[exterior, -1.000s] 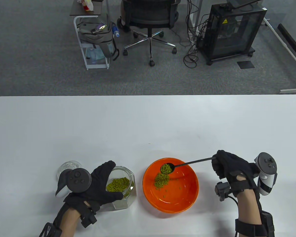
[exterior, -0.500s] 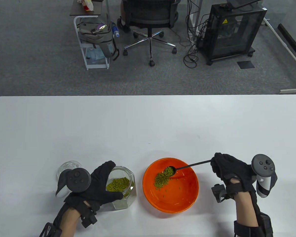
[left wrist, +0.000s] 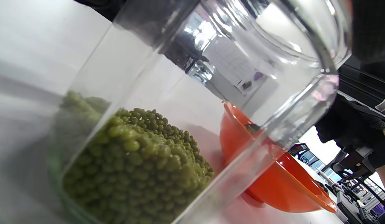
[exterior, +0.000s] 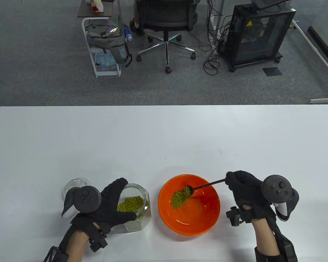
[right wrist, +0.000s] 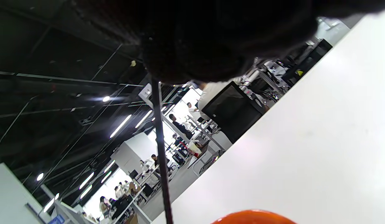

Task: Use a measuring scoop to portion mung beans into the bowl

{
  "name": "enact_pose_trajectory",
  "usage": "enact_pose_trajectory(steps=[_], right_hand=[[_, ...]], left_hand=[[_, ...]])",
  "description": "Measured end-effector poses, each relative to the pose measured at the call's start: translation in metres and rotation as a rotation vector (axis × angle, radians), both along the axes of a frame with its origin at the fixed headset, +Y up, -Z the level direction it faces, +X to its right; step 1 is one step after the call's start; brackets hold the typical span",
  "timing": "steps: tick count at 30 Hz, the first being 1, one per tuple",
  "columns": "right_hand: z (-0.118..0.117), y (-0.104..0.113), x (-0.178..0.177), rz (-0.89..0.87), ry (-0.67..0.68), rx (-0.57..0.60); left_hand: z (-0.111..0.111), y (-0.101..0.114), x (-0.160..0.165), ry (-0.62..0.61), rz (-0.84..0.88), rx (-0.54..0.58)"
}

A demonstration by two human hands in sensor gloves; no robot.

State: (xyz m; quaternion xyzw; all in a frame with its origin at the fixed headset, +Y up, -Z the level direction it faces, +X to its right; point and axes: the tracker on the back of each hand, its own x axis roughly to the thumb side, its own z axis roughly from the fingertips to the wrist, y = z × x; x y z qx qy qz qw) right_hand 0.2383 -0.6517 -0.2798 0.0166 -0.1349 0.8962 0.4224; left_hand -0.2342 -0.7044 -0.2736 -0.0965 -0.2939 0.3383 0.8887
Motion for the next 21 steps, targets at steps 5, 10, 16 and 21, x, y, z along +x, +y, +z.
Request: enact_pose_trajectory(steps=[5,10,16,21], right_hand=[[0.009,0.01,-0.018,0.174,0.018,0.111],[0.021,0.02,-0.039,0.34,0.084,0.247],[0.038,0.028,-0.063,0.527,0.261,0.398],[0.058,0.035,-0.083,0.677,0.316,0.522]], left_hand=[[0.0,0.0,0.0,0.001,-0.001,0.0],[0.0,0.0,0.0,0.001,-0.005,0.002],[0.0,0.0,0.0,0.002,-0.008,0.003],[0.0,0.0,0.0,0.002,-0.008,0.003]])
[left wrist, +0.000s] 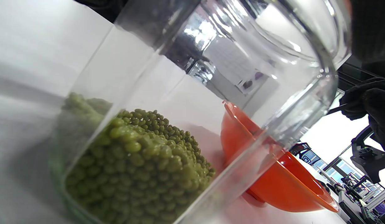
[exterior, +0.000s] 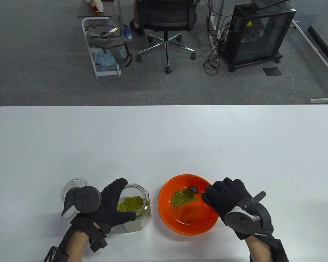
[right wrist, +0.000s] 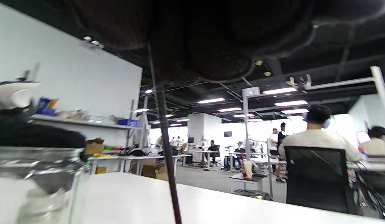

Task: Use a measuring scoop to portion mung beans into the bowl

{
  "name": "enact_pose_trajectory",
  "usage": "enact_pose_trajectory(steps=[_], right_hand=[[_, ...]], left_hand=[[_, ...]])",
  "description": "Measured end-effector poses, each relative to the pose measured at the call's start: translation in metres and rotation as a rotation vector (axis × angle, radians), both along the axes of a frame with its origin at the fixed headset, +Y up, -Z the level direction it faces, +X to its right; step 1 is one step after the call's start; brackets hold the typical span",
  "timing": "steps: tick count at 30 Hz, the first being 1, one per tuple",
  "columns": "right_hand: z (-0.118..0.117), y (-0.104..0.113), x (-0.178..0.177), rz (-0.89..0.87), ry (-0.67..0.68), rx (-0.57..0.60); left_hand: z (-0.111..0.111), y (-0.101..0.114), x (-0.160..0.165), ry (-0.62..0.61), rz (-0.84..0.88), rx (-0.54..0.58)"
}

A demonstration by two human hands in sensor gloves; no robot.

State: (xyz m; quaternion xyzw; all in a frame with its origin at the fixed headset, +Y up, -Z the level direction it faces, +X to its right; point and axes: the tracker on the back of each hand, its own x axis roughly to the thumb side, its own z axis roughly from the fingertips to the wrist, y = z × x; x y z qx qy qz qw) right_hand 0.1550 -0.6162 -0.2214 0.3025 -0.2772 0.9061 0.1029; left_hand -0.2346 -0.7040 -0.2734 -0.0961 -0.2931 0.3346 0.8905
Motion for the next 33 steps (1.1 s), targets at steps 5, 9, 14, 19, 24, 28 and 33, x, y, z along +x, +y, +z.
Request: enact_pose_trajectory(steps=[5,9,14,19,24,28,33], right_hand=[[0.018,0.005,-0.016,0.091,0.048,0.115],[0.023,0.006,-0.019,0.11,0.063,0.161],[0.022,0.007,-0.014,0.067,0.068,0.171],[0.021,0.011,-0.007,-0.03,0.075,0.153],[0.014,0.013,0.009,-0.16,0.017,0.131],[0.008,0.015,0.021,-0.244,-0.09,0.134],[0.004,0.016,0.037,-0.394,-0.212,0.128]], left_hand=[[0.0,0.0,0.0,0.0,0.0,0.0],[0.0,0.0,0.0,0.002,-0.004,0.002],[0.0,0.0,0.0,0.003,-0.007,0.004],[0.0,0.0,0.0,0.003,-0.007,0.004],[0.0,0.0,0.0,0.003,-0.007,0.004],[0.0,0.0,0.0,0.003,-0.008,0.004],[0.0,0.0,0.0,0.002,-0.009,0.005]])
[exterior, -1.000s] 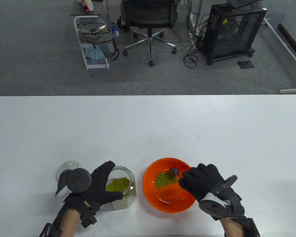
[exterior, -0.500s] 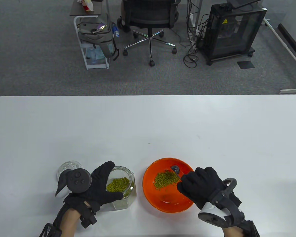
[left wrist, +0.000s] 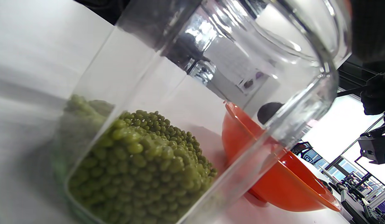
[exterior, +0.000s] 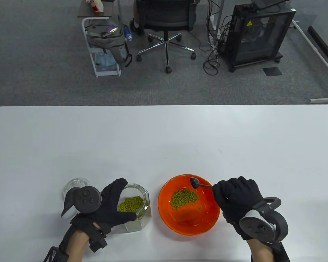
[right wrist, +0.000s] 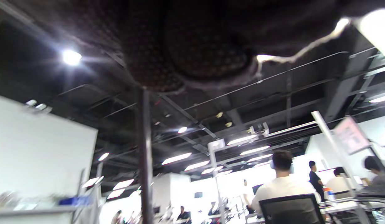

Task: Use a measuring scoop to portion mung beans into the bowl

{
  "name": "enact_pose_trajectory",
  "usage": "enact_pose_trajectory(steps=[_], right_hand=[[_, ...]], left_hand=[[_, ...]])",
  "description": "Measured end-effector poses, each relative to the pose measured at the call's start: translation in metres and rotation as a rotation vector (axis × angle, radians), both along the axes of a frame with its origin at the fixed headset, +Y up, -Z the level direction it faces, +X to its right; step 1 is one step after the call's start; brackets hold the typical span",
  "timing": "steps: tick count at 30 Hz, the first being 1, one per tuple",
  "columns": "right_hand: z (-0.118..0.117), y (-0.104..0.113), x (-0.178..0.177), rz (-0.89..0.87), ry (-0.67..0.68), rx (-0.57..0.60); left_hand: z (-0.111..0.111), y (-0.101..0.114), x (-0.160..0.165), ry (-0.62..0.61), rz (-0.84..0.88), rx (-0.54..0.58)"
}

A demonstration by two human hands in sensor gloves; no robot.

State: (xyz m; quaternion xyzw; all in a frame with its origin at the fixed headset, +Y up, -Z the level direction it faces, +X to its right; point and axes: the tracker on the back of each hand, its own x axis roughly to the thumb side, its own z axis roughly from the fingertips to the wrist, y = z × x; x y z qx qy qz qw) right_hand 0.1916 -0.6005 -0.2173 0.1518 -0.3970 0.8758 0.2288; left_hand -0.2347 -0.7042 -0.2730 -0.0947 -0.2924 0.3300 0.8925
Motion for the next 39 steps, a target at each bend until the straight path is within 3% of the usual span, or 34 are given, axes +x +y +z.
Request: enact_pose_trajectory(steps=[9,19,30,39], right_hand=[[-0.012,-0.006,0.019,-0.283,-0.009,-0.094],[-0.024,0.01,-0.002,-0.551,0.205,-0.248],[-0.043,0.011,-0.055,-0.483,0.272,-0.357],[-0.052,0.012,-0.098,-0.355,0.269,-0.37]], left_hand=[[0.0,0.0,0.0,0.001,0.002,-0.001],[0.0,0.0,0.0,0.0,0.006,-0.003],[0.0,0.0,0.0,-0.003,0.012,-0.005],[0.0,0.0,0.0,-0.003,0.01,-0.004]])
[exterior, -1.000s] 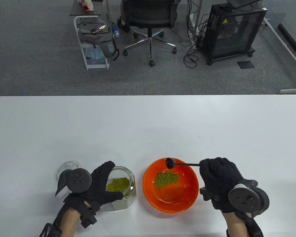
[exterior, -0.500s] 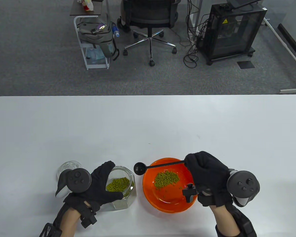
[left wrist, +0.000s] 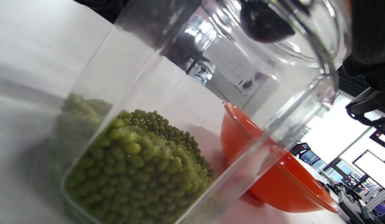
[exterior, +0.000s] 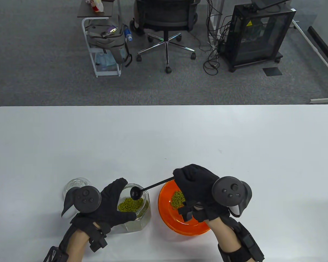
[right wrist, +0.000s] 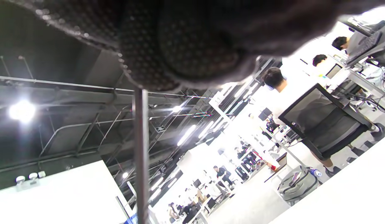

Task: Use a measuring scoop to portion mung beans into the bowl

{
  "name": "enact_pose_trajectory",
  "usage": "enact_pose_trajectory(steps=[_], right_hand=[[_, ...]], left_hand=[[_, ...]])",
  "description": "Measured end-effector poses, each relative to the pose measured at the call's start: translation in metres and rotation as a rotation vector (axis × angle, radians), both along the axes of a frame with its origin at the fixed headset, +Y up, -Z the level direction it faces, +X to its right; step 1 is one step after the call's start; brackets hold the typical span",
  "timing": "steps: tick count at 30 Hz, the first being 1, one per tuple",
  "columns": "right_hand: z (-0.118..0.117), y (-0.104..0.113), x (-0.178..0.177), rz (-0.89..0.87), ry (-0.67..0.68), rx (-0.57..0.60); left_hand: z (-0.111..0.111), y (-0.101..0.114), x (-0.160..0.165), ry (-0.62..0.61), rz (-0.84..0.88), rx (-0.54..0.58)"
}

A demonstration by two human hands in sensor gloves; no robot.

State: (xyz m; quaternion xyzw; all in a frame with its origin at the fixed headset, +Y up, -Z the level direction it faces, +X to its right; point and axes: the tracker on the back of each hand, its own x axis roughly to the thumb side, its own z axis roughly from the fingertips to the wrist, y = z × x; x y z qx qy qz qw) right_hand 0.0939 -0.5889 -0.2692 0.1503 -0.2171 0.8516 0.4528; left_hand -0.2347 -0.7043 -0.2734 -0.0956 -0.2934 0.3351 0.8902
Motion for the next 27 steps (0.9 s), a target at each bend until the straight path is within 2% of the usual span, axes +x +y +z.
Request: enact_pose_trajectory(steps=[5,11,19,22,24,27], right_hand=[[0.001,0.007,-0.031,0.133,0.017,0.027],[0.009,0.009,-0.072,0.353,0.026,0.159],[0.026,-0.013,-0.12,0.688,0.078,0.377],[0.023,-0.026,-0.126,0.662,0.176,0.333],[0.018,-0.03,-0.126,0.558,0.275,0.227],[0.014,-0.034,-0.123,0.474,0.321,0.129]], left_hand=[[0.0,0.0,0.0,0.0,0.0,0.0],[0.0,0.0,0.0,-0.001,-0.002,0.0],[0.0,0.001,0.0,-0.002,-0.008,0.001],[0.0,0.001,0.0,-0.001,-0.005,0.001],[0.0,0.001,0.0,-0.001,-0.002,0.0],[0.0,0.001,0.0,-0.001,-0.002,0.001]])
